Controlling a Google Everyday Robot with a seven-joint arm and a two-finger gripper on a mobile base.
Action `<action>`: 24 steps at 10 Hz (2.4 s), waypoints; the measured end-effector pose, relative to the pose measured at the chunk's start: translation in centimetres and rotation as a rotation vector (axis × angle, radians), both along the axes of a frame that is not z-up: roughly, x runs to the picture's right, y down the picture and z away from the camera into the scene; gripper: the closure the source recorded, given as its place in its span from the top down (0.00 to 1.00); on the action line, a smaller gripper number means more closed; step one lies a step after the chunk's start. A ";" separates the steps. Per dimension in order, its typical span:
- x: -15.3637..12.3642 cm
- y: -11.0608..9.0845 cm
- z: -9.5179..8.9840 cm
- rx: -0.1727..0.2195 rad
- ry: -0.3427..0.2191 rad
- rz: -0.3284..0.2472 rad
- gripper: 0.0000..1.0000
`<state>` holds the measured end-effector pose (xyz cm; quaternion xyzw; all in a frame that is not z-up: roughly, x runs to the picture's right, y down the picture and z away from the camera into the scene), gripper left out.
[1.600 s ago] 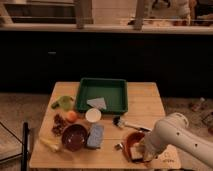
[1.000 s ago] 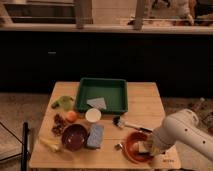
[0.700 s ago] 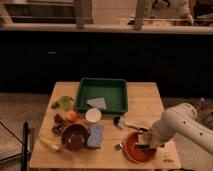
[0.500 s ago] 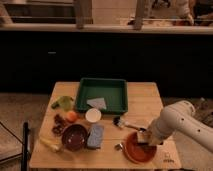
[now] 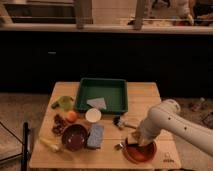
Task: Wipe red bowl with eraser
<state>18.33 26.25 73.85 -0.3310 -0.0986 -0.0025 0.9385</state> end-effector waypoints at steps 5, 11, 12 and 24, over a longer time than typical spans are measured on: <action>-1.6 2.2 -2.1 -0.010 -0.070 -0.067 0.00; 3.1 5.9 -4.1 -0.062 -0.024 -0.028 0.00; 4.3 5.7 -4.1 -0.059 -0.005 -0.004 0.00; 4.4 -2.0 -1.0 0.018 0.037 0.020 0.00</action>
